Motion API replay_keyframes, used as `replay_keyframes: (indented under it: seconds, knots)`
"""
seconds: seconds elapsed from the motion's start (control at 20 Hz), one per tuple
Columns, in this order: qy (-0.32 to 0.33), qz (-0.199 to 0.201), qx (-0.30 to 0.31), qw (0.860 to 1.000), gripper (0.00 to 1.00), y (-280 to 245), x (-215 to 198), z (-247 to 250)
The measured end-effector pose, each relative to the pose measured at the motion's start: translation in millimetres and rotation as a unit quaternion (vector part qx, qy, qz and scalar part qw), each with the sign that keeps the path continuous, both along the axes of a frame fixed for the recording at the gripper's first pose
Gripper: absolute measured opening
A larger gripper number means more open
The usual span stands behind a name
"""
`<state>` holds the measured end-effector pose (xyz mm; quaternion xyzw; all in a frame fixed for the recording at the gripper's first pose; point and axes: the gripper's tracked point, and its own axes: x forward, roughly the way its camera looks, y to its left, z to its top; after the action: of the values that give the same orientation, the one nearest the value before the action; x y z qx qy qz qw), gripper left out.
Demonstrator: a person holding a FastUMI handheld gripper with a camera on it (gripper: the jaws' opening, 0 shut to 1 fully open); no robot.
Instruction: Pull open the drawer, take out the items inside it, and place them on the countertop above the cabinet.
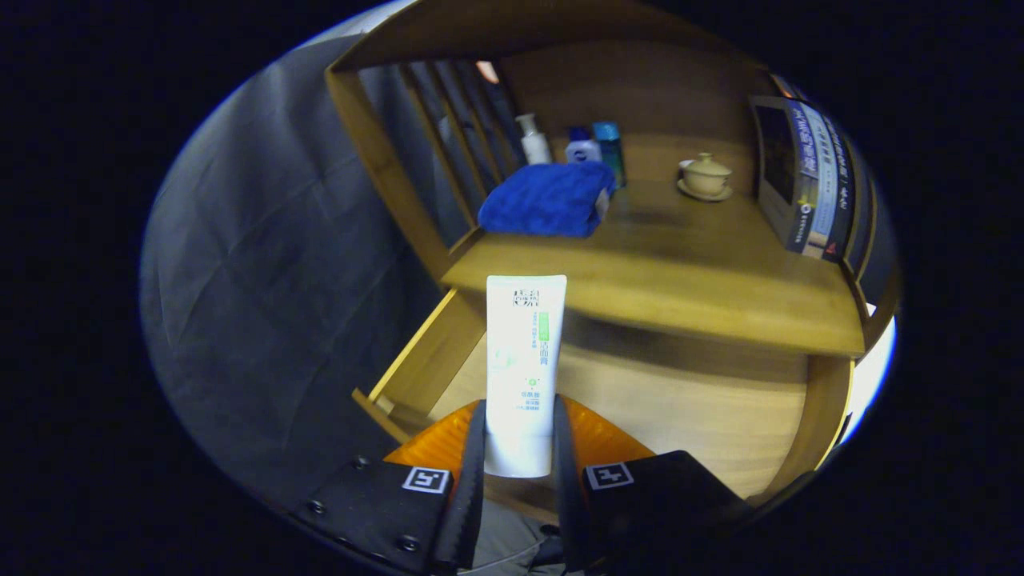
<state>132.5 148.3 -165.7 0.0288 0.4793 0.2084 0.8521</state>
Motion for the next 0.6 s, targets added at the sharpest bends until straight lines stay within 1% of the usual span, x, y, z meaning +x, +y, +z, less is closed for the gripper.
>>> replay_keyframes:
  seconds: [0.15,0.25,0.4,0.5,0.6]
  knots:
    - [-0.053,-0.065,0.022,0.996,0.48,-24,60,17]
    - [-0.095,-0.092,0.003,0.991,0.48,-42,98,21]
    - [-0.133,-0.11,-0.046,0.984,0.48,-62,133,10]
    - [-0.14,-0.113,-0.077,0.981,0.48,-71,149,1]
    - [-0.138,-0.12,-0.091,0.979,0.48,-73,157,-9]
